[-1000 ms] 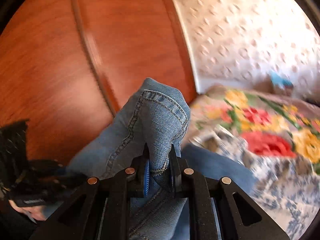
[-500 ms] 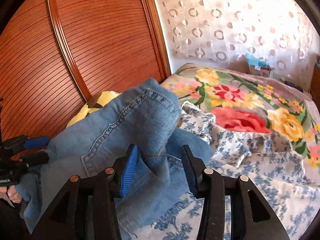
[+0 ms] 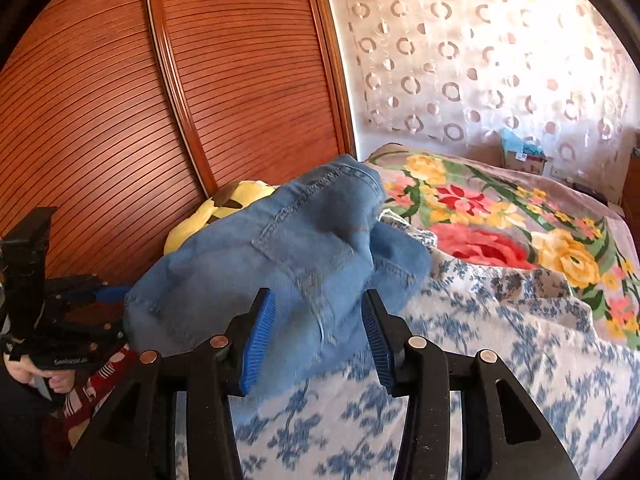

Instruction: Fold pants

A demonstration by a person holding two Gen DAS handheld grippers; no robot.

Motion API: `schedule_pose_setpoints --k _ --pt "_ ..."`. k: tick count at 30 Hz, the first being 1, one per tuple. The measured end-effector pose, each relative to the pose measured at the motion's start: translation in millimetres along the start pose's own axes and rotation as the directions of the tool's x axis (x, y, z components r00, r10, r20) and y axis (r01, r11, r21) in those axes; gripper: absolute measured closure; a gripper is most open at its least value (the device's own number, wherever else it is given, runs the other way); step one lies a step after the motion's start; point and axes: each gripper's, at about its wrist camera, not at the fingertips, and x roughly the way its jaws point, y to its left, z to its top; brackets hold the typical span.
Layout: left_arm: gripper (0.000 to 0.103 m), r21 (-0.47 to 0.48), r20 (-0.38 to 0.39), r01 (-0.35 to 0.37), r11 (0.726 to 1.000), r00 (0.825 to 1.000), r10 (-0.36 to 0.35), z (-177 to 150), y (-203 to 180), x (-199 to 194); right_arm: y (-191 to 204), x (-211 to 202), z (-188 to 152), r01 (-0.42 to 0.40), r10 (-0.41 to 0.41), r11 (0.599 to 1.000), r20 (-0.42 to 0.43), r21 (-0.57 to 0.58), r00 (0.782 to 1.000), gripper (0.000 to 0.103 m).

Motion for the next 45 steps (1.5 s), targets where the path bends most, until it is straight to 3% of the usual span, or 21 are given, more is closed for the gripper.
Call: schedule_pose_setpoints --k 5,9,16,18,21,29,37,45 --pt "0.050 0.002 0.069 0.014 1.000 0.998 -0.014 -3.4 -16.9 -26.7 8.3 -44.5 -23.3 0.034 -0.034 0.999 0.024 0.018 0.999 0.056" --pt "0.028 0.022 0.139 0.032 0.999 0.990 -0.034 -5.7 -41.2 -49.1 16.3 -80.6 -42.4 0.071 -0.073 0.997 0.054 0.029 0.996 0.056" --pt "0.019 0.057 0.229 0.026 0.998 0.973 -0.039 -9.9 -85.8 -74.2 20.0 -135.4 -71.8 0.140 -0.144 0.989 0.083 0.051 0.986 0.054" --pt "0.011 0.065 0.259 0.035 0.997 0.965 -0.050 -12.2 -100.0 -81.0 23.0 -149.7 -78.4 0.156 -0.161 0.986 0.096 0.057 0.982 0.052" --pt "0.011 0.069 0.279 0.031 0.997 0.959 -0.049 -14.1 -116.4 -86.7 26.9 -169.1 -86.8 0.181 -0.187 0.982 0.112 0.062 0.976 0.049" --pt "0.011 0.083 0.316 0.055 0.995 0.945 -0.079 -24.1 -154.1 -102.6 42.9 -219.6 -115.6 0.256 -0.267 0.963 0.172 0.086 0.948 0.027" --pt "0.011 0.070 0.318 0.039 0.997 0.946 -0.059 -43.0 -184.3 -114.7 65.8 -255.3 -148.9 0.334 -0.352 0.935 0.198 0.120 0.915 0.027" --pt "0.011 0.064 0.328 0.051 0.997 0.942 -0.069 -57.4 -196.3 -126.7 86.0 -265.1 -162.3 0.383 -0.407 0.911 0.195 0.150 0.892 0.027"
